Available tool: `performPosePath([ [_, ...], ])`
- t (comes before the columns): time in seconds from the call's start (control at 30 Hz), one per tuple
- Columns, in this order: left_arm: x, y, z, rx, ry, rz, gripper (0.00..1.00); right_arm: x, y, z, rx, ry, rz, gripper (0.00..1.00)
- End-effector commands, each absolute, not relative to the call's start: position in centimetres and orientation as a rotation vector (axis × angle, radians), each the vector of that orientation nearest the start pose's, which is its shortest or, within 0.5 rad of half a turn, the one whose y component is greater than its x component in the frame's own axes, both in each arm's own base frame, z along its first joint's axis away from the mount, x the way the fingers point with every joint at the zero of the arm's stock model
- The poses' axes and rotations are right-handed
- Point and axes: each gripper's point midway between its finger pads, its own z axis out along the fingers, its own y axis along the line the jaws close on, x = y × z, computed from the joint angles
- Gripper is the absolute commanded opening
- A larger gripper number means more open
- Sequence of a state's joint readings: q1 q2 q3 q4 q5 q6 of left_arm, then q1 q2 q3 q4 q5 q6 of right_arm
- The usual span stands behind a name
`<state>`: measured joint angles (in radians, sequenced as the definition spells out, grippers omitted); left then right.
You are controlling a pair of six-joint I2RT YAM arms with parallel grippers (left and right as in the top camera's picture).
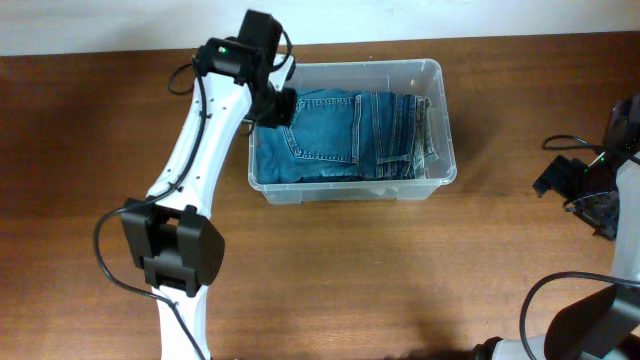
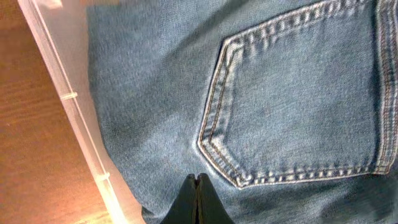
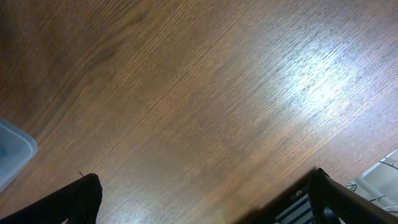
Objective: Pack container
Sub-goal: 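Press the dark jeans flat along the container's left side with the left gripper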
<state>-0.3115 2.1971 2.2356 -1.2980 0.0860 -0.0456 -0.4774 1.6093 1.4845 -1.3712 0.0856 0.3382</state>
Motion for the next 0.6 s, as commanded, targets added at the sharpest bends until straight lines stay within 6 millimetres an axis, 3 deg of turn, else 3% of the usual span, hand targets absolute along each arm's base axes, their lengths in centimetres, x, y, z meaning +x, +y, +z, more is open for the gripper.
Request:
performPosePath([
  [0.0,46.5,-16.1,15.6,0.383,2.829,-0.191,0.01,25.9,-15.1,16.2,1.234,2.811,-0.141,0.98],
  [0.33,45.9,-15.8,10.0,0.377,2.903,-0.173,0.01,25.9,-15.1,16.2,1.234,2.811,-0.141,0.98],
  [0.57,46.7,-16.2,7.5,0.375,2.864,-0.187,0.01,25.9,-15.1,16.2,1.234,2.811,-0.141,0.98],
])
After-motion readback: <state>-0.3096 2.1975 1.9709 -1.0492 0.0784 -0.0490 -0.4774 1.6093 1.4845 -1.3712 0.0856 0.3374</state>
